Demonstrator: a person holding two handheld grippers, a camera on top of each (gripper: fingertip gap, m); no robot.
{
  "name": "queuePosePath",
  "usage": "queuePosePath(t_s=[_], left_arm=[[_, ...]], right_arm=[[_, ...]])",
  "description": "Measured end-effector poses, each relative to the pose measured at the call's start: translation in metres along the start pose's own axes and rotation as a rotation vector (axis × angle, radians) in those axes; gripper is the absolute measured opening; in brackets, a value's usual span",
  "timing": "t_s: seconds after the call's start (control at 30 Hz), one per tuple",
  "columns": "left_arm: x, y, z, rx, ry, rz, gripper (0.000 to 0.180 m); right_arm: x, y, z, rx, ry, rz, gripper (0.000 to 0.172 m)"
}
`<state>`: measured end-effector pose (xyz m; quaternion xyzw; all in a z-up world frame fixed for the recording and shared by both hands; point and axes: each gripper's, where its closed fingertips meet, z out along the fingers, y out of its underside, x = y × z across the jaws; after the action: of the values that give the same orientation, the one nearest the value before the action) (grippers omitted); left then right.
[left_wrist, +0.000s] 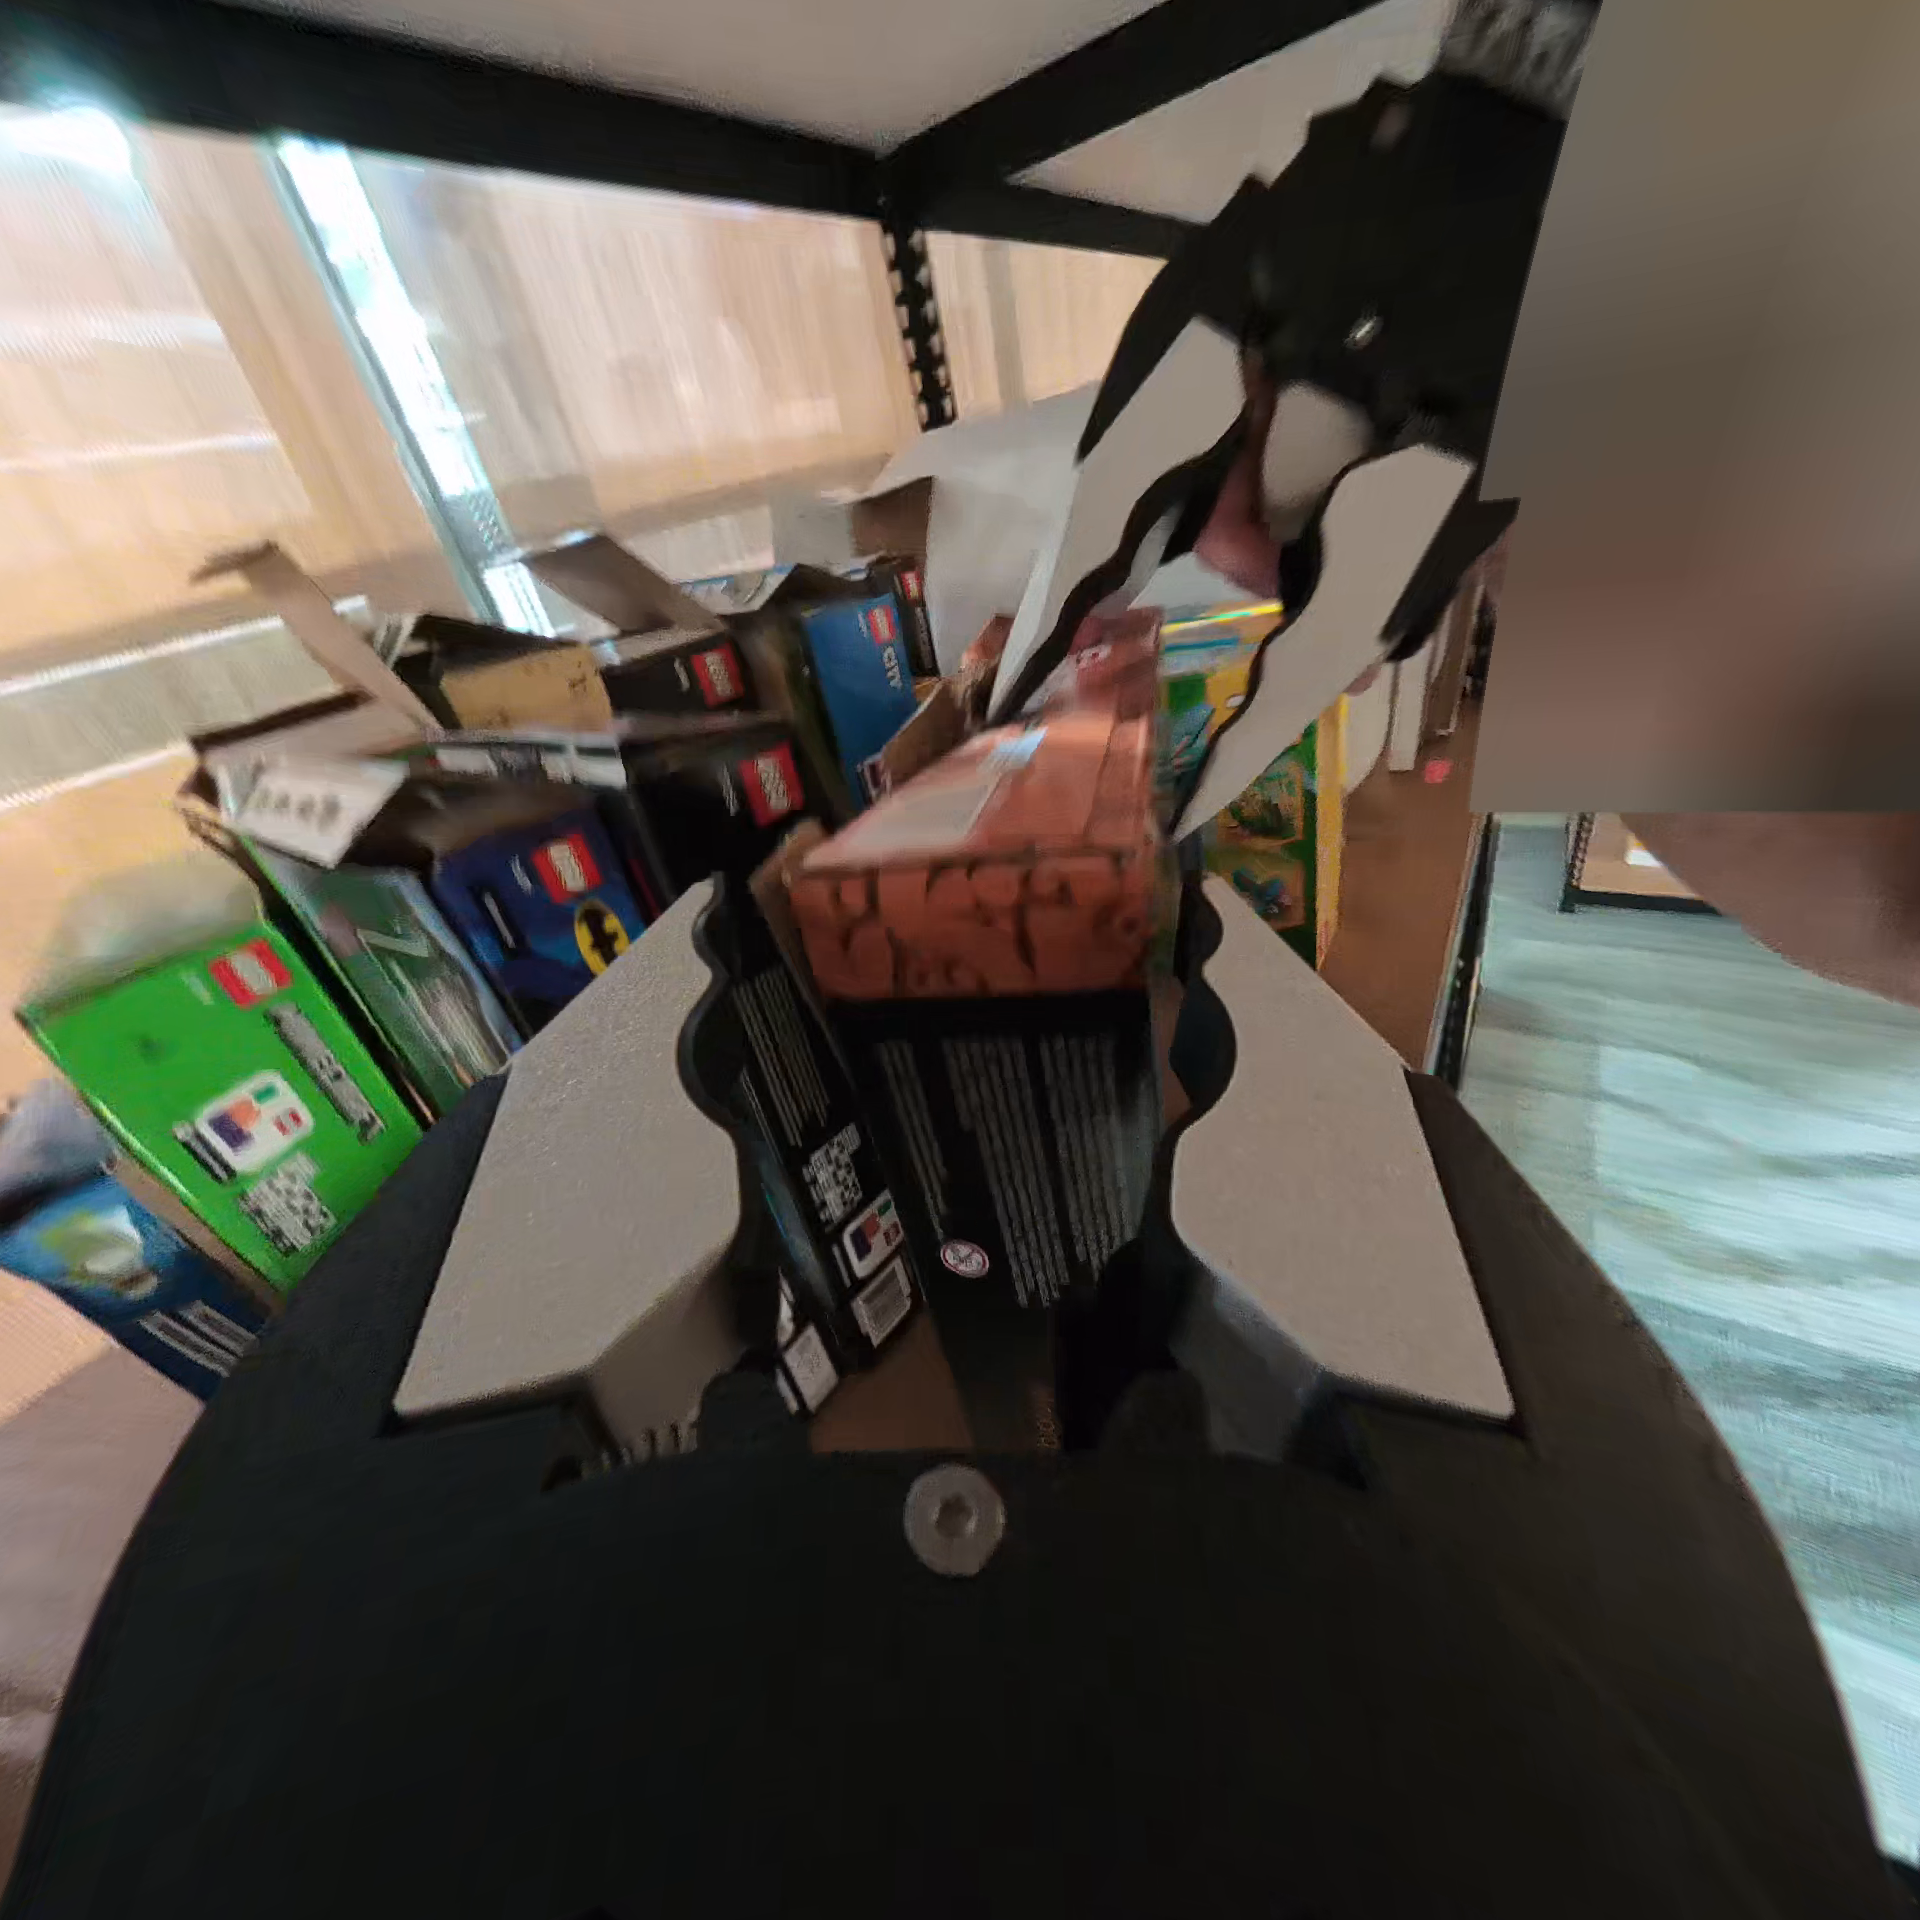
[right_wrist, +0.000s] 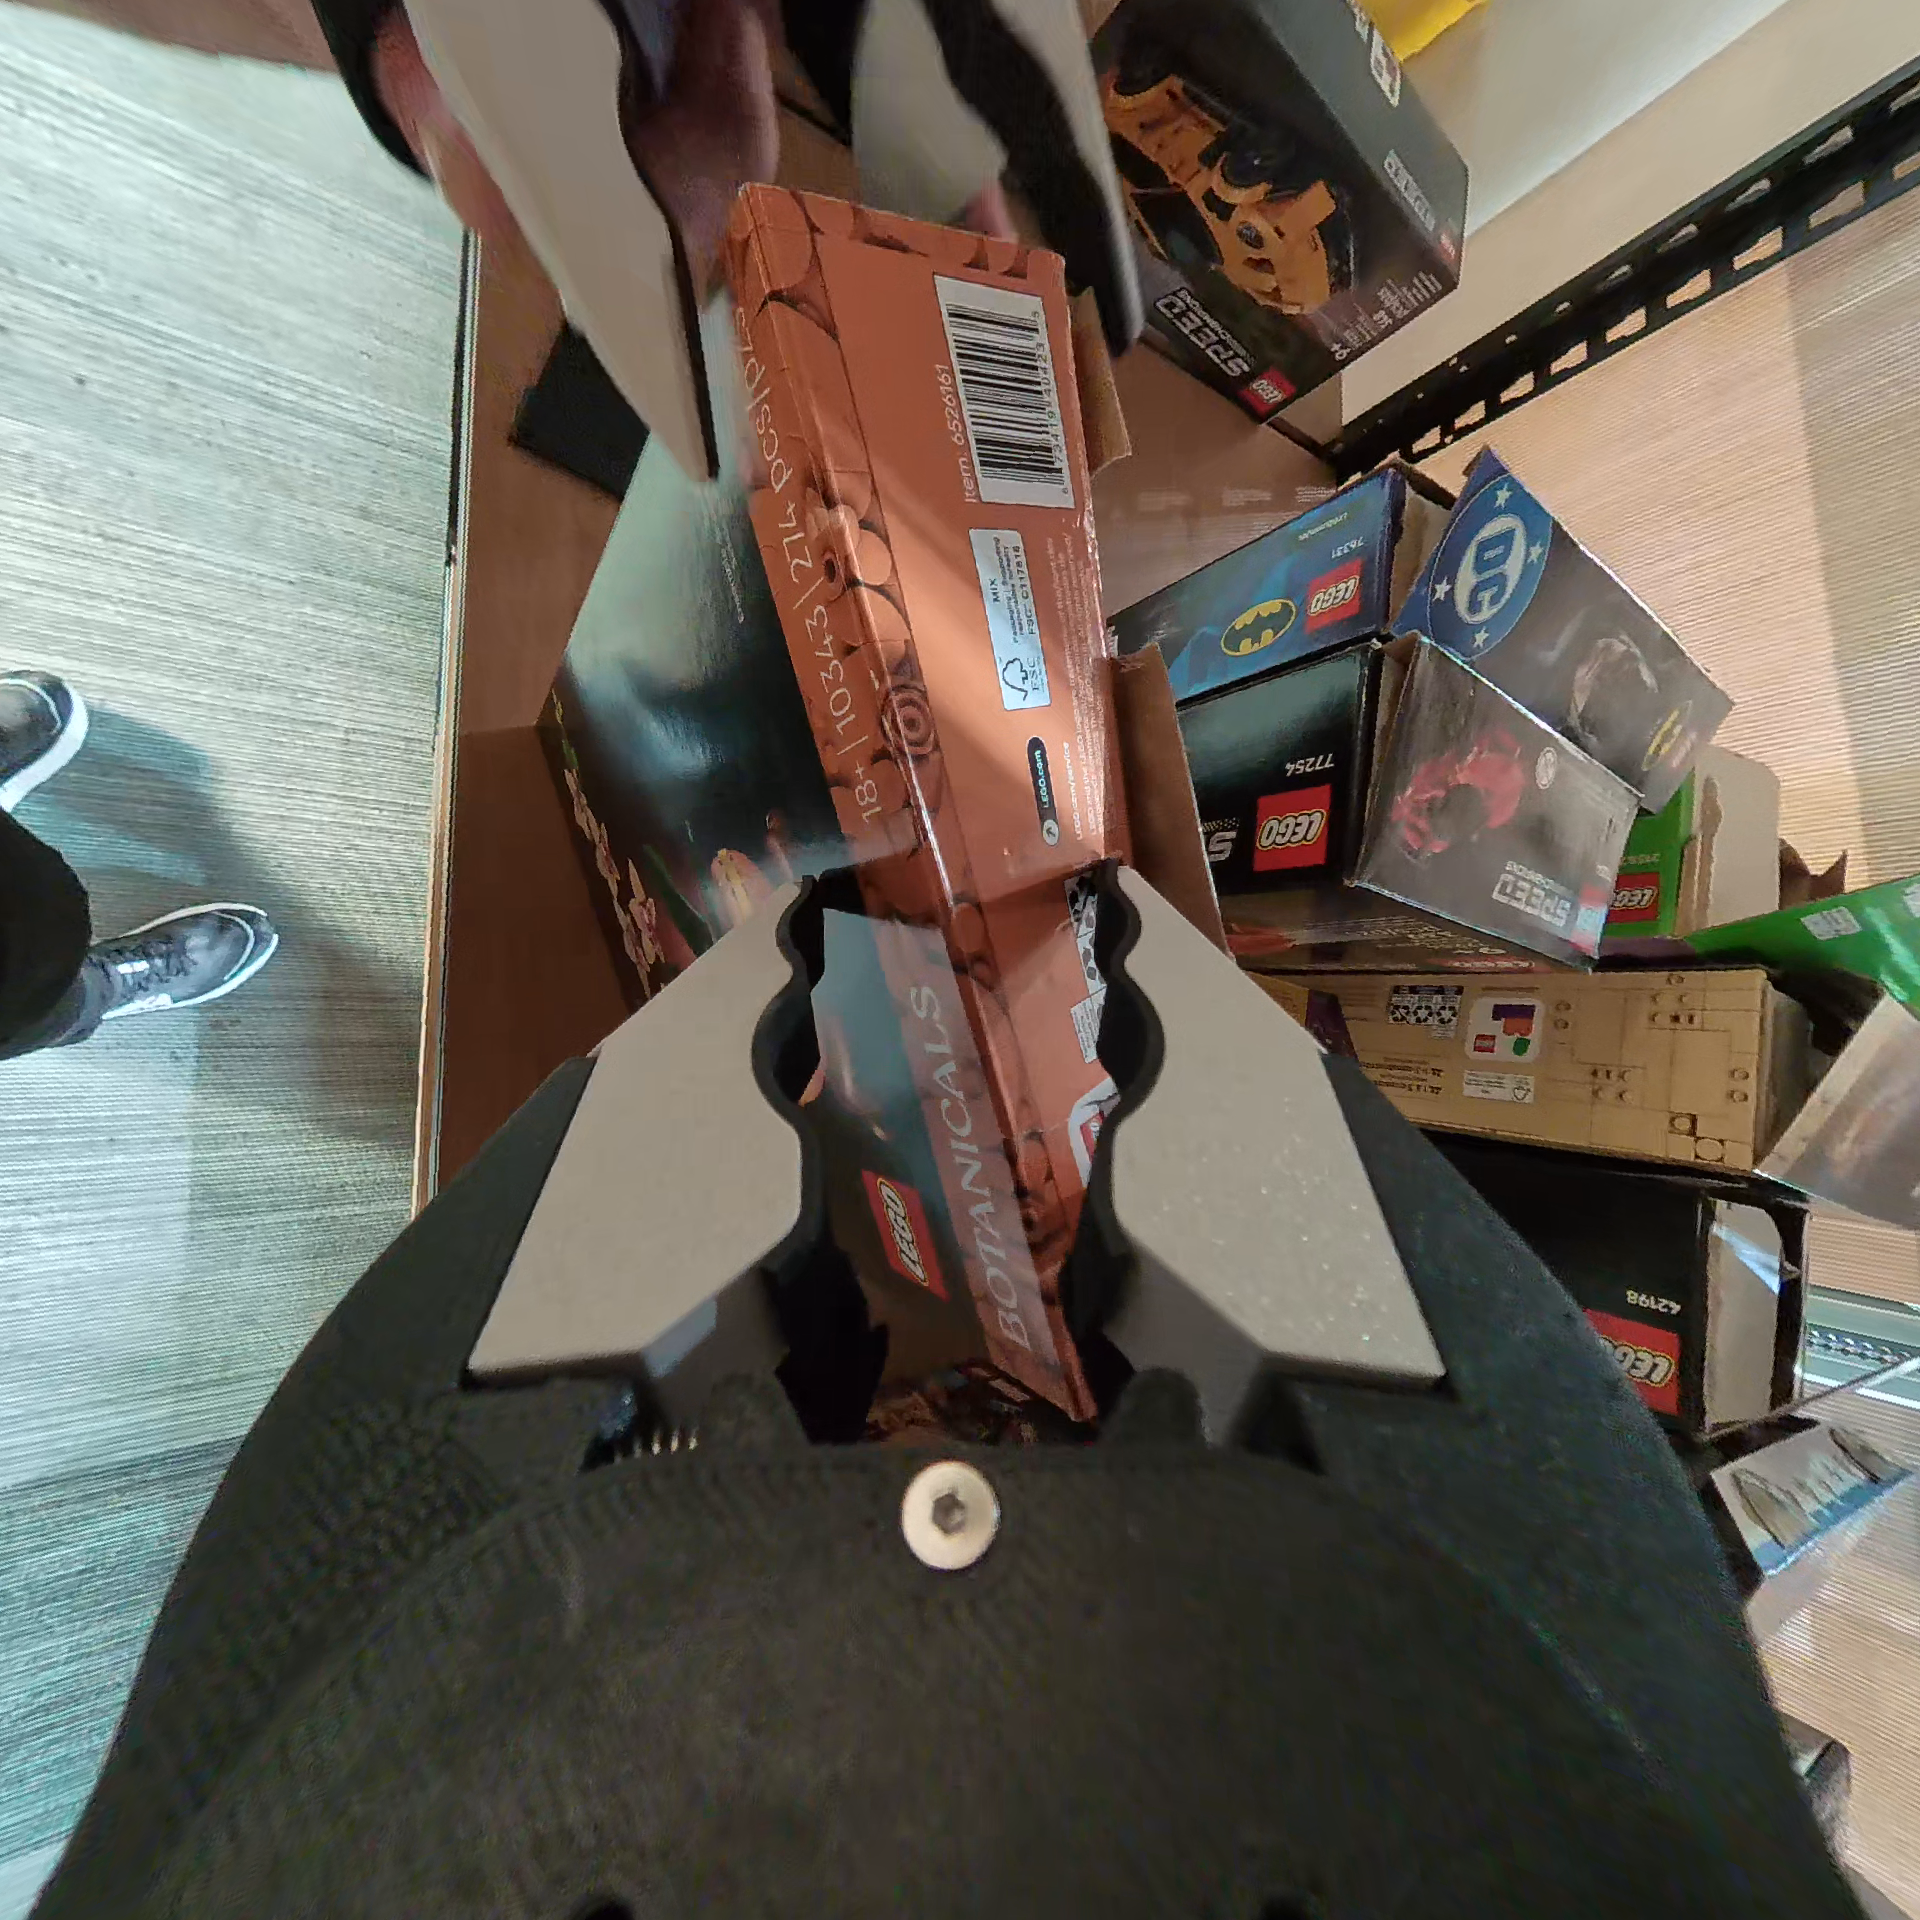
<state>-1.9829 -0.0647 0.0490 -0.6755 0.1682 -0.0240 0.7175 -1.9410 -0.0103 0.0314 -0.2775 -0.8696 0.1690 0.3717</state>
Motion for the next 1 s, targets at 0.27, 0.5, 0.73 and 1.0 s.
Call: queuePosePath(t_s=[0.27,0.5,0.73,1.0], left_arm=[[0.017,0.0,0.019,-0.261,0.134,0.306,0.05],[0.018,-0.002,0.019,-0.268,0.145,0.279,0.044],[0.02,-0.004,0.017,-0.259,0.163,0.312,0.042],[0.007,0.008,-0.033,-0.126,0.109,0.081,0.079]], right_arm=[[0.003,0.001,0.0,-0.052,-0.018,-0.021,0.053],[0.016,-0.013,0.006,-0.166,-0.023,-0.104,0.092],[-0.007,-0.001,0.034,-0.284,-0.397,-0.106,0.072],[-0.005,0.002,0.025,-0.192,-0.324,-0.049,0.067]])
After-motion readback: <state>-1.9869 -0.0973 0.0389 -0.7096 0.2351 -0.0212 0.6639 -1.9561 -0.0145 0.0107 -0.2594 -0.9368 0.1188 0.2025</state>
